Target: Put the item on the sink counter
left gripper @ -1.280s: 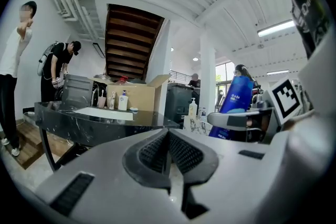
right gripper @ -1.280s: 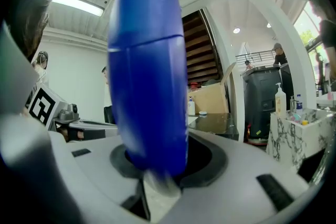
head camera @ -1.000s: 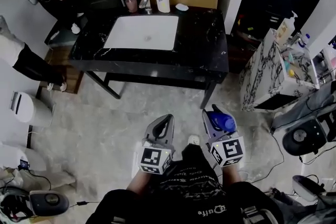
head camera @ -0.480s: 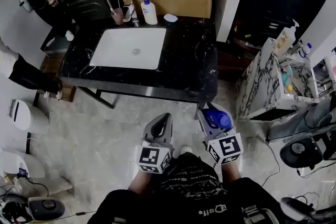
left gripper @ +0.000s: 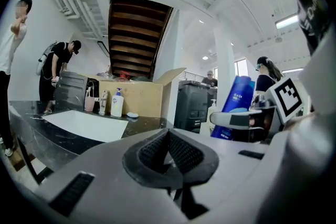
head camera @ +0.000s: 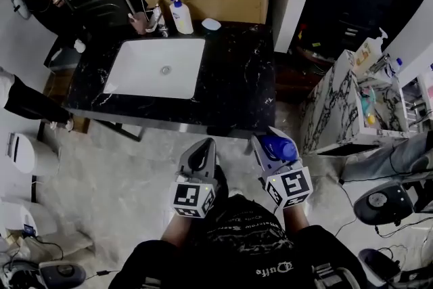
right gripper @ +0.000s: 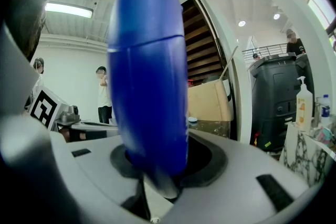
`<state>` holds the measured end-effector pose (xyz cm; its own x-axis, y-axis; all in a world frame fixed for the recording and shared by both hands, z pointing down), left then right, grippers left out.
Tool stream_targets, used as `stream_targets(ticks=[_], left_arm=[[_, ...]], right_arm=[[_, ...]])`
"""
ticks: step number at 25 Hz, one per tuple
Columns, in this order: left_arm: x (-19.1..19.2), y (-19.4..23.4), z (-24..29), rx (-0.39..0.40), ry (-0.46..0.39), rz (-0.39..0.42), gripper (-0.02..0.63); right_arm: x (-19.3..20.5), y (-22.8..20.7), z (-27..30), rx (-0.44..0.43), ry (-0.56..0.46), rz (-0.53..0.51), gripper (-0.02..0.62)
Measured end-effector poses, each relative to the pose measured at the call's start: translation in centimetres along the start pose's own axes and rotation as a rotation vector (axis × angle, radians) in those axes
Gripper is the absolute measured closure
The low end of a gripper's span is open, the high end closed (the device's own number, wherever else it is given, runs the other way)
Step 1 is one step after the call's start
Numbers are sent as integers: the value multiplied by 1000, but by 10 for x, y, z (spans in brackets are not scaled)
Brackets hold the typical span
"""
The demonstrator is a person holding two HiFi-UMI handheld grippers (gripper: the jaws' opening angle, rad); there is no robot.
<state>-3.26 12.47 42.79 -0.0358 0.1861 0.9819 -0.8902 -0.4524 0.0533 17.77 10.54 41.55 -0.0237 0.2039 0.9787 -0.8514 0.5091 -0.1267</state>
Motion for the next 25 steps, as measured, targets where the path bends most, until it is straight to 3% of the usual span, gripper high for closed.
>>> stream_targets(ticks=[25], left_arm=[[-31,142,158,115,15,14,600]], right_arm=[[-51,-61,179,149,54,-9,459]])
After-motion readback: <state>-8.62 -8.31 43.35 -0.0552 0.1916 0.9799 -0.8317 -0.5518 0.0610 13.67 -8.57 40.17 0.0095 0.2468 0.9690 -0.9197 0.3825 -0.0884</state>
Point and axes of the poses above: the fingertips, and each gripper's own axes: z forward along the fingers, y to its left, x out of its underside, the point moved 9 cm from there along -z, backward along the fingers, and after that the axes turned 4 degrees about z, right-handed, at the moved point
